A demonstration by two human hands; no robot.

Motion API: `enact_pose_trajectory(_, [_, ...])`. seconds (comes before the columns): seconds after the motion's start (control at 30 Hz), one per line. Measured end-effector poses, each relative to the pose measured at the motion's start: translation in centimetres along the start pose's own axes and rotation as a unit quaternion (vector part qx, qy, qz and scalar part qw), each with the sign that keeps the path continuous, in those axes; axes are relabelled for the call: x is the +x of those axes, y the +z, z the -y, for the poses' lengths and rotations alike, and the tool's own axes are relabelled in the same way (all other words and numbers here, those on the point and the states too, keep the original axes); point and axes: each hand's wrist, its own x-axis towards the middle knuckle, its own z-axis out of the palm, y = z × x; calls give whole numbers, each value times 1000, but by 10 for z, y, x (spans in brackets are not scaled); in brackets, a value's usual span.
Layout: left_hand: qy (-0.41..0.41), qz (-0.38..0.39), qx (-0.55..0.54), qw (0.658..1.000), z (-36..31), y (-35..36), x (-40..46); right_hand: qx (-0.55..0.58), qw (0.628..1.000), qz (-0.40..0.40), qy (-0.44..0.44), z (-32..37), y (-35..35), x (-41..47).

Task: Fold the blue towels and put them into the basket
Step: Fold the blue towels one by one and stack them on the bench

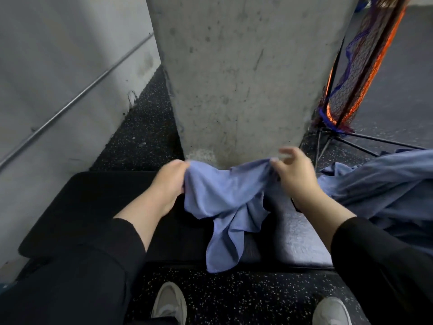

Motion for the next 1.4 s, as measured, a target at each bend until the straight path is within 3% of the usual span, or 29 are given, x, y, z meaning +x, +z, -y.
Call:
enact_pose_trajectory(0.07, [-41,61,-137,988,-7,3,-6,198,977,-15,72,12,-6,1])
enact_pose_trajectory(0.13, [-72,124,-88,986,-4,9,-19,247,952,74,167,6,-2,-8])
enact_pose_trajectory(0.2, [-70,114,-42,990,1,16,-25,228,933,164,227,-2,7,-21])
enact_pose_trajectory(0.23, [-60,88,-55,993,-1,18,-25,233,932,164,225,-2,10,-22])
enact_pose_trajectory(0.3, [-52,57,-157,985,-12,17,-20,299,931,83,193,8,6,-11])
enact_pose_trajectory(0.37, [-77,95,-232,965,-21,13,-17,386,907,10,170,21,-5,1])
enact_pose_trajectory(0.4, [-96,124,-203,966,-22,11,-20,404,900,12,163,21,-8,4])
enact_pose_trajectory(0.47, [-122,155,-88,976,-13,14,-28,358,912,70,188,14,-5,-5])
enact_pose_trajectory(0.57, [-92,94,-117,984,-13,23,-31,249,929,118,249,5,10,-21])
enact_pose_trajectory(0.67, [-38,19,-196,980,-24,20,-22,232,953,16,194,18,3,-1])
enact_pose_trajectory(0.77, [-22,-2,-245,969,-29,8,-17,324,935,-46,135,21,-18,16])
enact_pose_trajectory(0.8, [-23,6,-253,967,-29,7,-18,323,932,-48,154,17,-17,15])
enact_pose_trajectory(0.87, [-27,26,-241,970,-26,8,-21,297,926,18,231,7,-8,0])
enact_pose_trajectory(0.93, [-19,39,-223,974,-23,12,-23,315,895,128,289,6,4,-15])
enact_pose_trajectory(1.03, [-18,55,-210,976,-23,15,-23,359,876,198,255,15,9,-20])
enact_pose_trajectory(1.1, [-26,60,-211,975,-26,16,-23,333,891,216,220,12,11,-16])
enact_pose_trajectory(1.17, [-25,56,-201,978,-27,15,-23,233,923,241,189,9,15,-23])
enact_pose_trajectory(1.27, [-17,37,-203,978,-26,10,-19,86,956,221,171,5,20,-27])
enact_pose_trajectory(1.4, [-11,36,-289,957,-36,1,-18,190,974,74,101,30,1,-10])
